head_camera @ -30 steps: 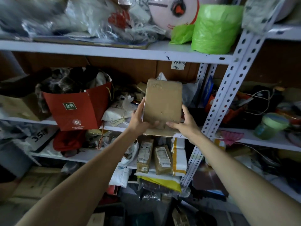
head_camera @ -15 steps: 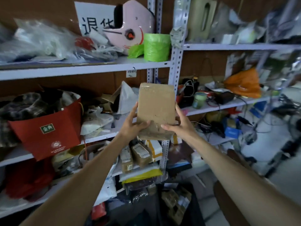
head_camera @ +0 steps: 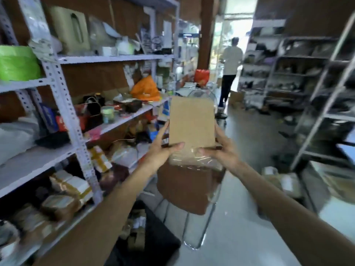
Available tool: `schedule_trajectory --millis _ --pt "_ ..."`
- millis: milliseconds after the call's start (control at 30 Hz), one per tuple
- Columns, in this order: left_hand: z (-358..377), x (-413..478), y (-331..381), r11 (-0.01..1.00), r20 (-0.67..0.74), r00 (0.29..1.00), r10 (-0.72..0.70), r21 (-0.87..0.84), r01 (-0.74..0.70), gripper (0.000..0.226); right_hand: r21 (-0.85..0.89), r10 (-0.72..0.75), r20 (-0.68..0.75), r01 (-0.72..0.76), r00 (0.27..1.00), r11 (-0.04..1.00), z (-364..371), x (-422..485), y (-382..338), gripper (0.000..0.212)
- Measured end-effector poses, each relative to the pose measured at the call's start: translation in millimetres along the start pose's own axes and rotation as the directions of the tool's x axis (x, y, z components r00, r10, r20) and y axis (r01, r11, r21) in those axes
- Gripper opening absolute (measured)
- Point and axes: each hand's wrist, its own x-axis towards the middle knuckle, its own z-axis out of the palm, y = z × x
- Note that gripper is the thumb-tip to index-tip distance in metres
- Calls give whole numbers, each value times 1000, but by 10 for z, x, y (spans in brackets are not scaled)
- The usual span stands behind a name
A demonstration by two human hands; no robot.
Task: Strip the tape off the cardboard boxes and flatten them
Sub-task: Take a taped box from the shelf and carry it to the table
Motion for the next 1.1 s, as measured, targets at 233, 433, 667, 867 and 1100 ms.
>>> schedule_trajectory --millis 233,433,667,867,1100 --pt "2544 -592 281 994 432 902 0 -94 46 91 -14 155 -415 -176 897 984 -2086 -1921 -43 103" --pt "4227 -1526 599 978 750 655 95 -193 79 94 -35 213 -689 -326 693 945 -3142 -3618 -387 105" --pt "5727 -2441 969 969 920 356 167 -219 113 92 -10 167 -893 -389 418 921 -3689 -5017 -867 105" --pt "6702 -2813 1043 966 975 120 188 -206 156 96 20 110 -979 -461 170 887 -3953 -5495 -942 108" --pt "7528 -2902 1019 966 964 -150 221 -195 170 105 87 61 -996 -510 -68 856 -4215 -5646 -779 110"
